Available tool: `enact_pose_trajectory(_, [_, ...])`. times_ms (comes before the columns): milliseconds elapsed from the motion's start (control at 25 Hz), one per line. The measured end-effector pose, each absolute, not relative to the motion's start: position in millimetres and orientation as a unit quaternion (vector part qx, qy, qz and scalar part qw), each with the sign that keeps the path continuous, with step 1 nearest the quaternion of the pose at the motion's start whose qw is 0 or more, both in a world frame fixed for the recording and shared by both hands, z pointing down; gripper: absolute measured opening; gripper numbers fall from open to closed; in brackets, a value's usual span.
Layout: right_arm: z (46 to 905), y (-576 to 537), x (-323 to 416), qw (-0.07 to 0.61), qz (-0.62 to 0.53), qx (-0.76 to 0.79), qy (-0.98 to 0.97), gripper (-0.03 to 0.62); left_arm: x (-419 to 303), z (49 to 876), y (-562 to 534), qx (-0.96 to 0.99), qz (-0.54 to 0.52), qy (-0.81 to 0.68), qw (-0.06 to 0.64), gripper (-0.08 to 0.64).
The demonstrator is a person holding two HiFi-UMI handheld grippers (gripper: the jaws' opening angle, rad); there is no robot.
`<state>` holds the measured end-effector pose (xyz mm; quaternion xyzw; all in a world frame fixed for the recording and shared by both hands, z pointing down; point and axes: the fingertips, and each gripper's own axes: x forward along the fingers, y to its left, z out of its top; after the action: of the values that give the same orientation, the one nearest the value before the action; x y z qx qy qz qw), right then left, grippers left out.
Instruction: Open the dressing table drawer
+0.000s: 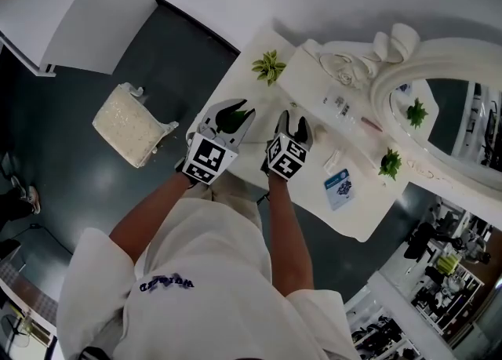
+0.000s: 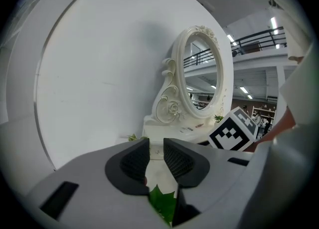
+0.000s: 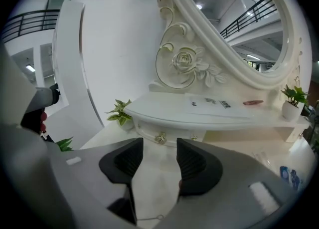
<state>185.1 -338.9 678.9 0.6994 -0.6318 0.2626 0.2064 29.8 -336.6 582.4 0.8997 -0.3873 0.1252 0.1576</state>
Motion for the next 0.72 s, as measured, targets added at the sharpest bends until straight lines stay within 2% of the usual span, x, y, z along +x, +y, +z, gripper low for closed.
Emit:
enact_pose_trajectory(200, [695.6,-353.8,184.0,0.215,0.281,0.702,-0.618,0.183,23.9,590.9,-350.9,0.896,0.126,-0.387,0.176,0.029])
enact_pose_trajectory(440, [702.5,-366.6,182.9,0.227,0.282,0.700,-0.616,0.160,19.9,595.1,-361.1,0.893,0.117,-0.391,0.191,0.011])
enact_pose_trajectory(560, [705.3,-369.0,186.9,0.246,0.283,0.701,-0.607,0.123,25.6,596.7,-360.7,0.895,0.116,-0.385,0.191,0.011])
enact_pose_trajectory(720, [709.4,-372.1,185.7,0.272,0.276,0.698,-0.603,0.114,35.1,596.3,-351.5,0.902,0.119,-0.365,0.199,0.011])
